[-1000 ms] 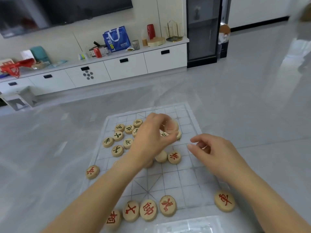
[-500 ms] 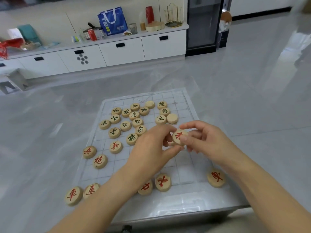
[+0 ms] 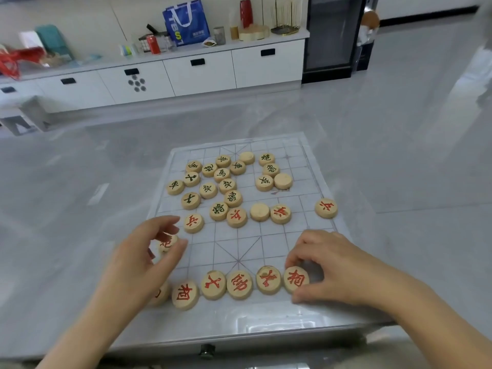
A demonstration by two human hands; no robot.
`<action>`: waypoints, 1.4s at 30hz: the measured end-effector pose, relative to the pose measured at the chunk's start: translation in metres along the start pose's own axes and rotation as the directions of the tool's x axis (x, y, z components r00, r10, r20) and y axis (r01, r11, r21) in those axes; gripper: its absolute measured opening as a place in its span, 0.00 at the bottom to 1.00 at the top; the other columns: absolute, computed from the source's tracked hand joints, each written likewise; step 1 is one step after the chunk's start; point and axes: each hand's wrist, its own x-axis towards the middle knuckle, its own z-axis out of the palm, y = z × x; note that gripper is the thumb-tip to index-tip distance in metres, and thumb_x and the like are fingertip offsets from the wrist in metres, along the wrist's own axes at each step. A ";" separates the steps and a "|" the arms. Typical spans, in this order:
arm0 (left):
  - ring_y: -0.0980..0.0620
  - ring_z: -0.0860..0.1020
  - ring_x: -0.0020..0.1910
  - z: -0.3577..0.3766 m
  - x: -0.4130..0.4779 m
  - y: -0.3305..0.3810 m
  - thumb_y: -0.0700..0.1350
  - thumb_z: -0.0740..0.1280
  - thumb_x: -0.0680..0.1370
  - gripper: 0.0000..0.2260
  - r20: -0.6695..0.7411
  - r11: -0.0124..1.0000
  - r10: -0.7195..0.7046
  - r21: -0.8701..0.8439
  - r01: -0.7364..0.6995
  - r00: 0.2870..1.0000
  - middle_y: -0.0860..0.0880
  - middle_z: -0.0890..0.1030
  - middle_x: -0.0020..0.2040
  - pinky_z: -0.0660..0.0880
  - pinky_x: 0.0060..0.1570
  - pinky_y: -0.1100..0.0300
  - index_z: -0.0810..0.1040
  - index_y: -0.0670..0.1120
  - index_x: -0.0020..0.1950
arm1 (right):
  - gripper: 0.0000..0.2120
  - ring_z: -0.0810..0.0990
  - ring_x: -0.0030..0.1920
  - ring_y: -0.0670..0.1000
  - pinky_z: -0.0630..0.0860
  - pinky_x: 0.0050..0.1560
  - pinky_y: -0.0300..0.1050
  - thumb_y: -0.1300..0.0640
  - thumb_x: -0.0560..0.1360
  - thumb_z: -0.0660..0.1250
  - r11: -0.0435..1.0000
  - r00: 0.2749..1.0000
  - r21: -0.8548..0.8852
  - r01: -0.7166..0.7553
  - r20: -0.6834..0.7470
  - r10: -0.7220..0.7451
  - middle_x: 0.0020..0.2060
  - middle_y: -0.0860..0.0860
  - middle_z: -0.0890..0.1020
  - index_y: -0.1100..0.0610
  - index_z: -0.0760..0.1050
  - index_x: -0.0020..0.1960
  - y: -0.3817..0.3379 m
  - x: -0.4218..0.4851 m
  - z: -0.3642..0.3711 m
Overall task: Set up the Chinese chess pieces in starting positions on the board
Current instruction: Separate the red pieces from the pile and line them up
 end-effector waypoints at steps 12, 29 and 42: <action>0.62 0.75 0.52 -0.041 0.007 -0.066 0.64 0.66 0.71 0.15 -0.020 0.999 -0.030 0.023 0.031 0.999 0.67 0.76 0.54 0.71 0.43 0.62 0.72 0.67 0.56 | 0.12 0.73 0.46 0.39 0.73 0.46 0.37 0.41 0.63 0.70 0.984 0.990 0.116 -0.136 -0.031 0.140 0.43 0.38 0.76 0.41 0.75 0.45 0.018 -0.018 -0.022; 0.53 0.73 0.55 -0.038 0.074 -0.097 0.66 0.61 0.66 0.17 -0.050 0.999 -0.054 -0.004 0.053 0.997 0.64 0.76 0.49 0.73 0.49 0.53 0.70 0.68 0.55 | 0.13 0.68 0.49 0.40 0.65 0.48 0.31 0.40 0.65 0.67 0.999 0.999 -0.004 -0.035 -0.015 0.035 0.42 0.38 0.72 0.42 0.67 0.45 -0.004 -0.003 -0.010; 0.53 0.73 0.53 -0.051 0.077 -0.075 0.65 0.66 0.70 0.14 -0.068 0.997 -0.010 0.071 0.014 0.998 0.51 0.77 0.56 0.72 0.50 0.53 0.72 0.63 0.53 | 0.21 0.76 0.49 0.40 0.68 0.45 0.27 0.31 0.61 0.68 0.932 0.924 0.359 -0.056 -0.335 0.185 0.45 0.40 0.79 0.38 0.75 0.50 0.000 0.036 -0.026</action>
